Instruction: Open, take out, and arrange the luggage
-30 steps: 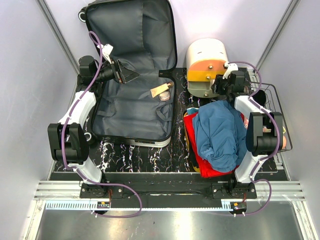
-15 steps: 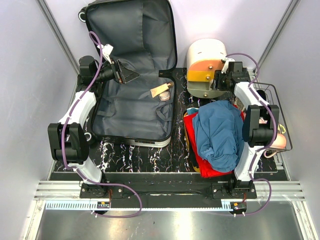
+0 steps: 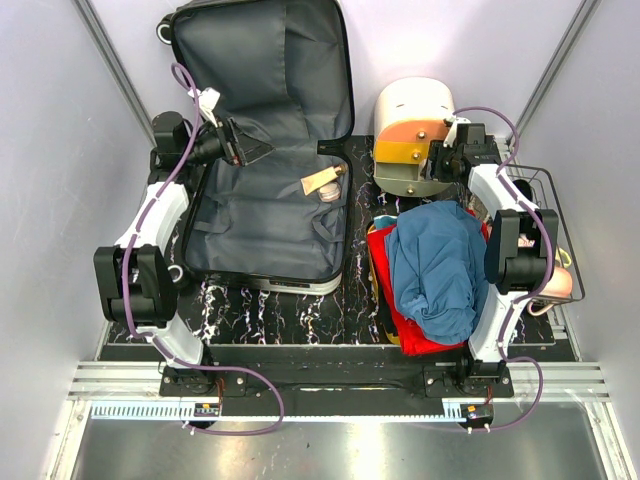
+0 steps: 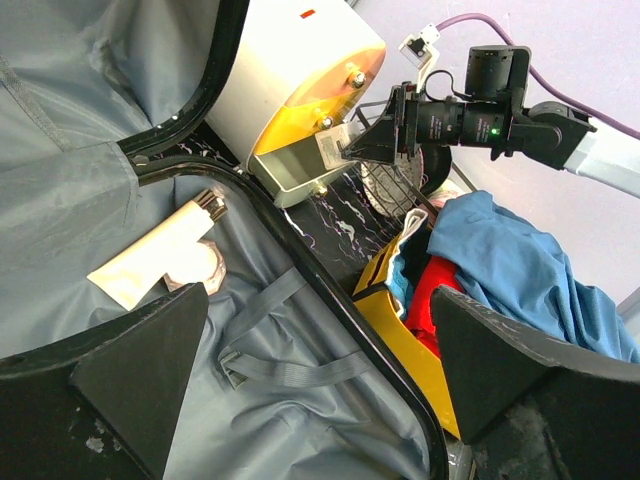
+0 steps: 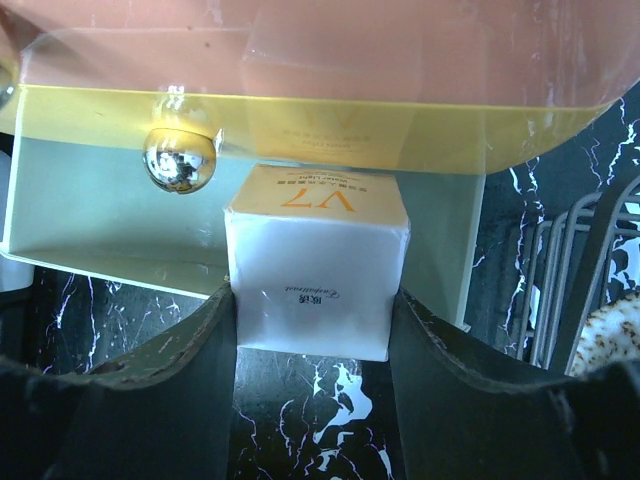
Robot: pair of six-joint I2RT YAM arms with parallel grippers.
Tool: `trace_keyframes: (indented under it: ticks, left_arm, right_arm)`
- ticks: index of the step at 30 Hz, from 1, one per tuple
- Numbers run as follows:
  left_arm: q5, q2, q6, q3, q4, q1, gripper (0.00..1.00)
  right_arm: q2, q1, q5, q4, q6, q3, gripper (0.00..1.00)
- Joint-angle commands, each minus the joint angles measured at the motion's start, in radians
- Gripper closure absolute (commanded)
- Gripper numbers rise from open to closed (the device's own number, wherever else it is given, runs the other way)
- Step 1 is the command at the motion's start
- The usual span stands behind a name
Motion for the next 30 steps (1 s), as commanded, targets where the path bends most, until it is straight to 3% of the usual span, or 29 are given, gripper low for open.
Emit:
trace_keyframes:
  ticks: [1,6,15,19,22,23,30]
  left_arm:
    - [-0.004,0.007,0.011,0.022,0.028,0.003,0.01]
    - [-0.004,0.003,0.016,0.017,0.02,0.003,0.01]
    - [-0.002,-0.007,0.017,0.006,0.017,0.003,0.01]
    - [-0.004,-0.019,0.025,-0.01,0.017,0.003,0.01]
    - [-0.004,-0.024,0.033,-0.014,0.012,0.005,0.01]
    - [-0.002,-0.024,0.037,-0.014,0.009,0.003,0.01]
    - [-0.006,-0.019,0.04,0.0,-0.001,0.003,0.01]
  right_arm:
    - [-0.037,-0.003,-0.006,-0.006,0.036,0.045,0.5]
    - [-0.055,-0.003,0.012,-0.005,0.043,0.04,0.28]
    - [-0.083,-0.007,0.003,0.002,0.039,0.033,0.27]
    - [-0.138,-0.006,-0.077,0.064,-0.012,-0.042,0.38]
    - [-0.206,-0.006,-0.162,0.162,-0.069,-0.153,0.54]
    - [-0.23,-0.006,-0.17,0.199,-0.076,-0.177,0.66]
    - [-0.189,-0.006,-0.169,0.075,-0.121,-0.171,0.89]
